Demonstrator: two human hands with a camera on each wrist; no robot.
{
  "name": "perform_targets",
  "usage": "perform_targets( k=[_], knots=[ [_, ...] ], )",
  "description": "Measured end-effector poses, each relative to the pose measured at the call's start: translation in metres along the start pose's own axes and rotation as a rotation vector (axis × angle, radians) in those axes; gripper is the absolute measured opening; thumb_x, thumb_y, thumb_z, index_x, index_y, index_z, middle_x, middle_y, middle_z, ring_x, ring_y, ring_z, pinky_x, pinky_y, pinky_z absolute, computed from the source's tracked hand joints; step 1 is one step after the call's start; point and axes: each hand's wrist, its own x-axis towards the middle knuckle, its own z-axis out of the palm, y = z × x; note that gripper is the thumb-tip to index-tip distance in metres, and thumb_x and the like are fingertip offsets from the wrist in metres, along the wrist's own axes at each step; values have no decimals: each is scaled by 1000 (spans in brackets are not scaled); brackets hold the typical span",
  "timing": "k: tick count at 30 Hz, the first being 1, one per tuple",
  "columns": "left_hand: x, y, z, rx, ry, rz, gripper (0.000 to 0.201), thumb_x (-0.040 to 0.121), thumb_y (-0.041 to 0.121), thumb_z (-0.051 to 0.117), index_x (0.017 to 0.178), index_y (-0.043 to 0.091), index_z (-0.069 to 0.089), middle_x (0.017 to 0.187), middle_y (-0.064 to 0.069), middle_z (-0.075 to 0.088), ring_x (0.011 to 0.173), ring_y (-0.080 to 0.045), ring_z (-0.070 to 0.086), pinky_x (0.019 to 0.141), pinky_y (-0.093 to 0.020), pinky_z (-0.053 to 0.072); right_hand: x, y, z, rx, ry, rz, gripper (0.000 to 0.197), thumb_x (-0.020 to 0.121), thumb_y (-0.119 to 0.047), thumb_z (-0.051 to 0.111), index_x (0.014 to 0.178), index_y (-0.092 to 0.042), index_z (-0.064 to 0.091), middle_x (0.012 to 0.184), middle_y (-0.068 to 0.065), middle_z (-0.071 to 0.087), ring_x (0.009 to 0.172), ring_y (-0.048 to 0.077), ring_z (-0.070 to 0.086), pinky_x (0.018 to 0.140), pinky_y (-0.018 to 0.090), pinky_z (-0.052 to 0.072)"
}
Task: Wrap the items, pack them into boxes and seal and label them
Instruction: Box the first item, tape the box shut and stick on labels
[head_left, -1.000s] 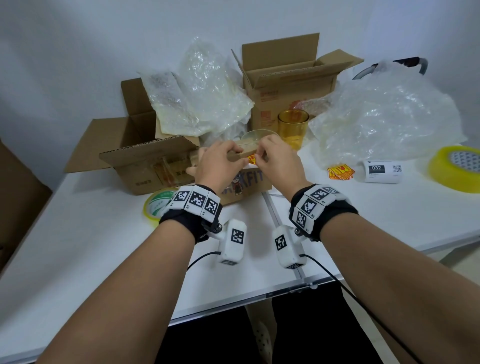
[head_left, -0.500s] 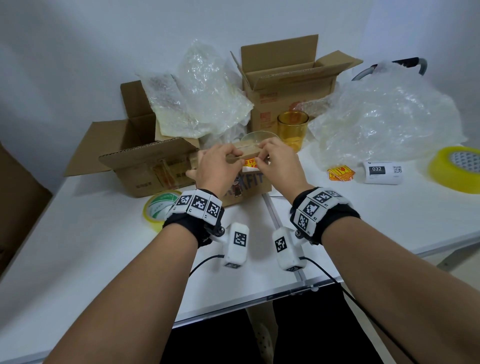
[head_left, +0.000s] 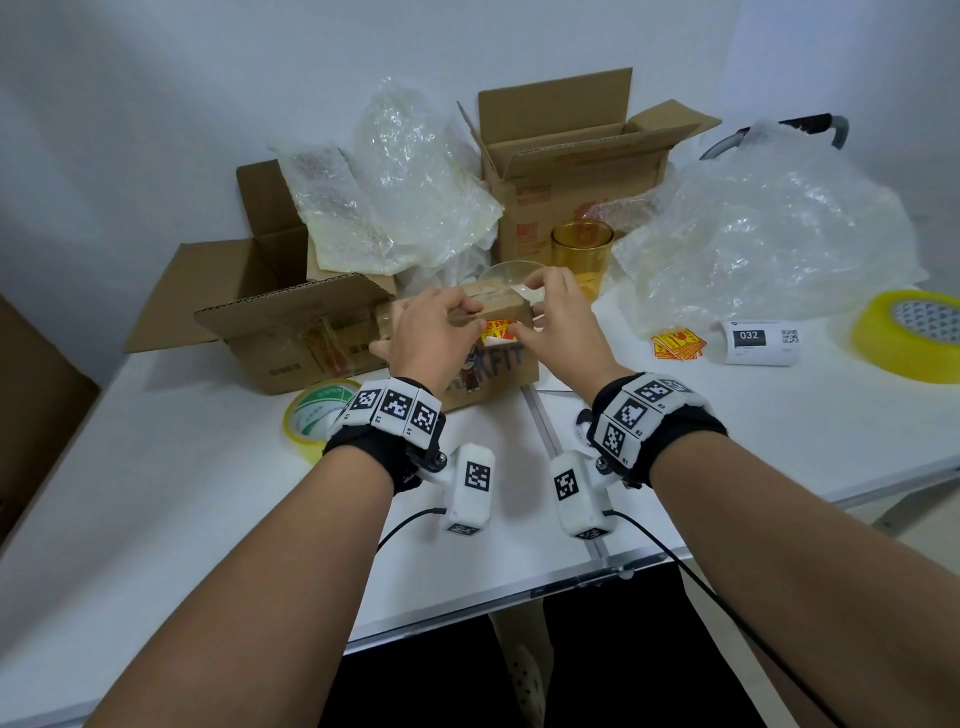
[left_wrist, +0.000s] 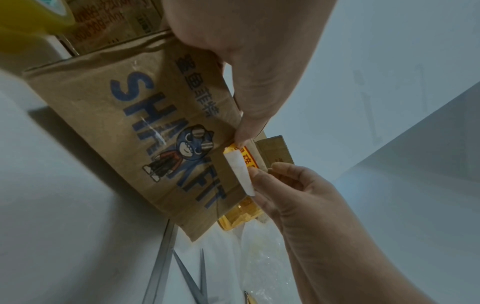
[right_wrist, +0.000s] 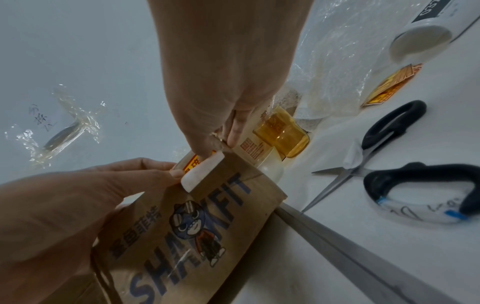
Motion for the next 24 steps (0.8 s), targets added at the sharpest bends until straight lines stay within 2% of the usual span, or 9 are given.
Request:
perform_targets(
  k=[2, 5, 11, 13, 16, 19, 21, 23, 24],
  knots=[
    [0, 1, 0, -2, 1, 0, 8, 86, 45, 69, 92, 41, 66, 113, 21, 56, 122, -18, 38, 91, -47, 29, 3, -1, 1, -11, -28, 1, 51, 80, -24, 77, 122, -12, 50, 124, 3, 46, 101, 20, 57, 83, 40, 53],
    [-1, 2, -2, -3, 2, -20, 8, 85, 45, 70, 91, 42, 66, 112, 19, 56, 121, -18, 39, 85, -43, 24, 8, -3, 2, -19, -49, -1, 42, 80, -29, 77, 116, -15, 59, 120, 0, 52, 95, 18, 57, 80, 39, 52],
    [2, -1, -3, 0, -14, -15, 10, 85, 47, 70, 91, 41, 66, 112, 19, 58, 123, -20, 38, 90, -46, 27, 15, 1, -10, 135, -78, 34, 23, 79, -19, 79, 99, -17, 69, 111, 2, 62, 83, 20, 64, 80, 37, 55],
    [1, 0, -3, -10, -21, 4, 14, 86, 45, 70, 97, 36, 70, 113, 16, 60, 122, -21, 38, 86, -39, 23, 17, 4, -15, 195, -107, 58, 23, 80, -14, 77, 102, -19, 71, 114, 2, 64, 82, 14, 64, 82, 30, 56],
    [1, 0, -5, -7, -14, 17, 17, 86, 44, 70, 100, 35, 71, 112, 15, 61, 121, -22, 39, 83, -37, 19, 17, 7, -16, 234, -123, 90, 27, 83, -9, 75, 109, -17, 72, 110, 3, 68, 75, 3, 63, 76, 10, 50],
    [1, 1, -5, -8, -16, 8, 16, 86, 45, 70, 99, 36, 72, 109, 16, 60, 122, -22, 38, 82, -39, 17, 14, 7, -17, 245, -143, 137, 33, 85, -7, 71, 116, -19, 71, 97, 7, 73, 78, 9, 65, 72, 4, 46],
    [1, 0, -4, -7, -14, -3, 15, 85, 46, 71, 97, 37, 72, 103, 19, 56, 123, -21, 38, 82, -43, 19, 12, 5, -17, 221, -147, 130, 35, 86, -4, 68, 119, -15, 70, 90, -3, 71, 74, 1, 60, 71, 2, 44],
    [-1, 0, -5, -12, -15, -7, 14, 84, 47, 71, 95, 38, 71, 100, 21, 54, 123, -19, 37, 84, -45, 20, 9, 2, -17, 201, -125, 115, 36, 86, -1, 67, 121, -10, 68, 76, -17, 61, 67, -4, 54, 70, 0, 40],
    [-2, 1, -5, -16, -18, -9, 14, 84, 47, 71, 95, 39, 71, 100, 22, 54, 123, -18, 37, 85, -44, 21, 8, 1, -18, 192, -107, 106, 36, 86, 0, 67, 120, -10, 68, 71, -19, 56, 65, -5, 52, 70, -1, 39]
  ],
)
